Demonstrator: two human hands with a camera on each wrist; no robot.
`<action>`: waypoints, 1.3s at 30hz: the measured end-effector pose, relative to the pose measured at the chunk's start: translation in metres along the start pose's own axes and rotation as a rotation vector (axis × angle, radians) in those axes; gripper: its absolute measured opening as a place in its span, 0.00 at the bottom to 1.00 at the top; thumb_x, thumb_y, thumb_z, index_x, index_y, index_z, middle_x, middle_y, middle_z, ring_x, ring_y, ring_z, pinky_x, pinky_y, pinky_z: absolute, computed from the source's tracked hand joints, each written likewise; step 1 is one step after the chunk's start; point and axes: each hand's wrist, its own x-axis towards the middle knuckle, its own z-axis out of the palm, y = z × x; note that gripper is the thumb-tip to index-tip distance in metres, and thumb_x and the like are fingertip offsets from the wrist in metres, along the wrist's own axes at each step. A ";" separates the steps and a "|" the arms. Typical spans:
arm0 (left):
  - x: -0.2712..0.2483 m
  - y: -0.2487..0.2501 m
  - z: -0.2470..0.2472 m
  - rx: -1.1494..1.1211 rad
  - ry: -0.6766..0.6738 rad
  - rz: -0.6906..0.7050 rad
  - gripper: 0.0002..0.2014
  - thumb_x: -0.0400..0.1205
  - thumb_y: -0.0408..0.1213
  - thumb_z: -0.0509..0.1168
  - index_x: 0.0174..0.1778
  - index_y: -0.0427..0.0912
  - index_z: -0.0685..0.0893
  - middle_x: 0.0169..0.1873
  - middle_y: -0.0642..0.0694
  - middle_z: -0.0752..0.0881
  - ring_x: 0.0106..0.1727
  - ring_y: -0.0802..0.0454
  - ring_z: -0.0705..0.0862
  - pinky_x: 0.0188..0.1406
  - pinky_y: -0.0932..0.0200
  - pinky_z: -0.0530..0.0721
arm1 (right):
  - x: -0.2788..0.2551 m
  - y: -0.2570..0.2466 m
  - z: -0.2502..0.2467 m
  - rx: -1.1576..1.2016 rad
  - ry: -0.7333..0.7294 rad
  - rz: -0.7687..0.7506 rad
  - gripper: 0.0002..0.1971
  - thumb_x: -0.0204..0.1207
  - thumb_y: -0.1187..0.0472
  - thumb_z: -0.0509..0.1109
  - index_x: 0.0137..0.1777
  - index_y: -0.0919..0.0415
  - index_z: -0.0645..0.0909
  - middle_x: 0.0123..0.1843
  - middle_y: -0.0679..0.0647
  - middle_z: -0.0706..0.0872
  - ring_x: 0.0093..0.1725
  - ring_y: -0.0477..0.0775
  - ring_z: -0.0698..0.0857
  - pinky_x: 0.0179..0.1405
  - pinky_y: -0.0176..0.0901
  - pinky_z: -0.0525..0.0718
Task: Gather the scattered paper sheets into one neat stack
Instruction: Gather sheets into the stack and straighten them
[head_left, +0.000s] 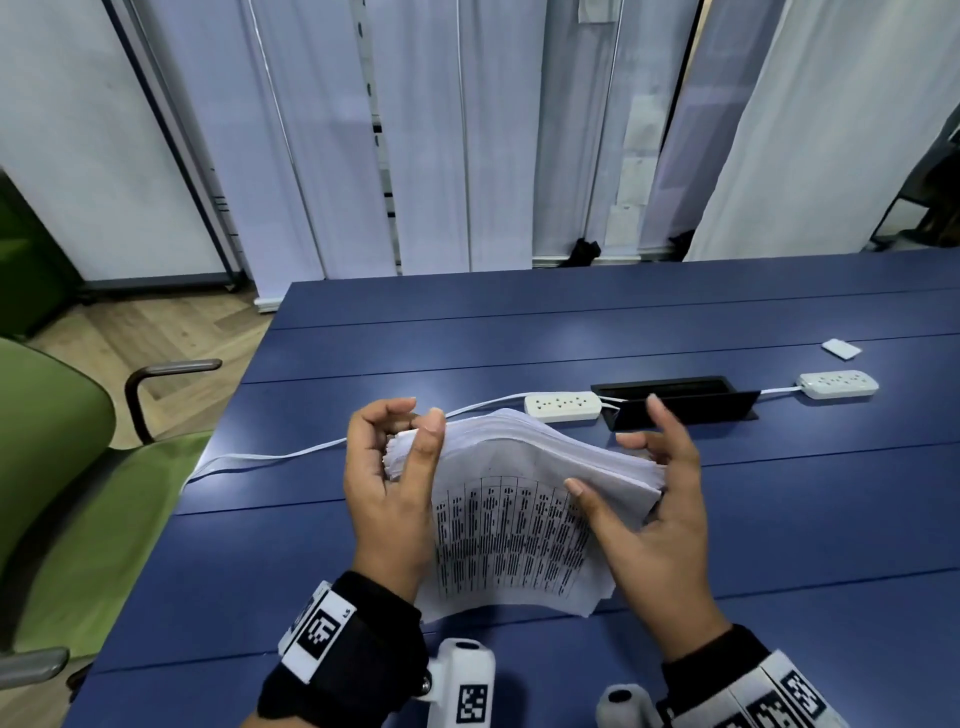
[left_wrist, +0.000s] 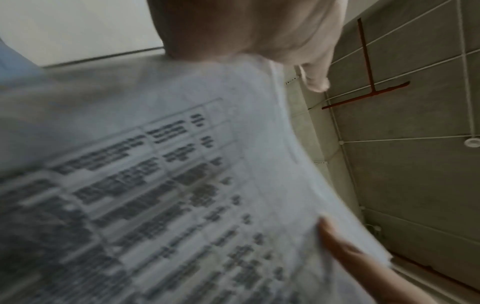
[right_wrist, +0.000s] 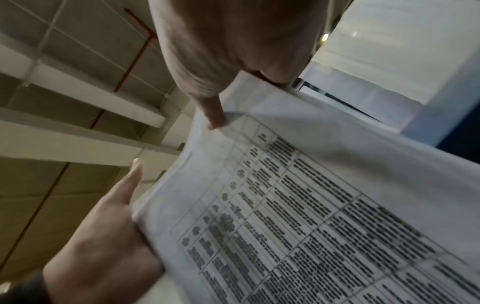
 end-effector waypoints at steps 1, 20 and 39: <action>0.000 -0.004 -0.005 0.006 -0.034 -0.003 0.24 0.71 0.53 0.71 0.56 0.42 0.78 0.46 0.42 0.84 0.49 0.56 0.83 0.52 0.67 0.79 | 0.001 0.003 -0.001 0.103 0.013 0.083 0.43 0.63 0.65 0.82 0.76 0.43 0.66 0.56 0.53 0.78 0.55 0.46 0.83 0.56 0.33 0.82; -0.002 -0.044 -0.016 -0.174 -0.382 -0.392 0.36 0.42 0.53 0.87 0.43 0.38 0.91 0.44 0.38 0.93 0.46 0.47 0.92 0.42 0.60 0.88 | 0.015 0.040 0.011 0.478 -0.150 0.575 0.35 0.39 0.61 0.89 0.50 0.70 0.85 0.42 0.59 0.93 0.43 0.57 0.92 0.42 0.49 0.91; 0.016 -0.025 -0.012 -0.025 -0.025 -0.120 0.21 0.70 0.56 0.69 0.52 0.46 0.83 0.48 0.49 0.84 0.46 0.55 0.81 0.50 0.63 0.79 | 0.003 0.015 0.021 -0.014 -0.039 -0.022 0.26 0.68 0.51 0.78 0.67 0.37 0.78 0.68 0.47 0.65 0.71 0.43 0.71 0.73 0.41 0.74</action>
